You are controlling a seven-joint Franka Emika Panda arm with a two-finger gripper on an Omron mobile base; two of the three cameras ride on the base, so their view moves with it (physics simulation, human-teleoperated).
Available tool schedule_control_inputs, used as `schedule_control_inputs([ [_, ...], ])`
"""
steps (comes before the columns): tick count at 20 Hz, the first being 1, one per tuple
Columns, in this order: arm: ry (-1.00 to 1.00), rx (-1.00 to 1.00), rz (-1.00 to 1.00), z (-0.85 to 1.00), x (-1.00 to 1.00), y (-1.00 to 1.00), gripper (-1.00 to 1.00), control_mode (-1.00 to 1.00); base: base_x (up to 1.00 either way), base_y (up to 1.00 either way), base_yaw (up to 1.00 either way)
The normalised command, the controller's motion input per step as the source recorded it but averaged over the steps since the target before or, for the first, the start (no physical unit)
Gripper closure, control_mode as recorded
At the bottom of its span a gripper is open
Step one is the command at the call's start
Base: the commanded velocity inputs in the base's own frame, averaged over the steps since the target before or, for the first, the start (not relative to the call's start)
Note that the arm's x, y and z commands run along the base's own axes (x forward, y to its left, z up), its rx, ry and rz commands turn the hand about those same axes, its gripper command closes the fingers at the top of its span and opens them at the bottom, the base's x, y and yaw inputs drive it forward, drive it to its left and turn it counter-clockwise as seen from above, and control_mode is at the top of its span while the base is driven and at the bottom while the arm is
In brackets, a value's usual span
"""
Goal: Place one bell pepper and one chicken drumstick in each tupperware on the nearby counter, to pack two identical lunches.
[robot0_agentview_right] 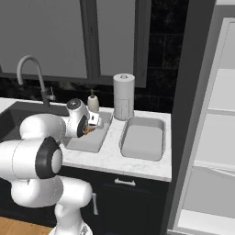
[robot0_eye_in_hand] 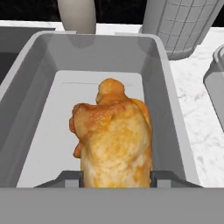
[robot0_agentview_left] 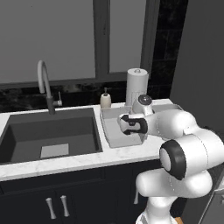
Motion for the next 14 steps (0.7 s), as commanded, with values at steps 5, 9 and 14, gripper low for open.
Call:
schedule_control_inputs([
  [5,0.00,0.00,0.00,-0.22,0.43,0.00,1.00,-1.00,0.00,0.00,0.00],
  [9,0.00,0.00,0.00,-0.27,0.37,0.00,1.00,-1.00,0.00,0.00,0.00],
  [14,-0.01,0.00,0.00,-0.11,0.16,0.00,-1.00,-1.00,0.00,0.00,0.00],
])
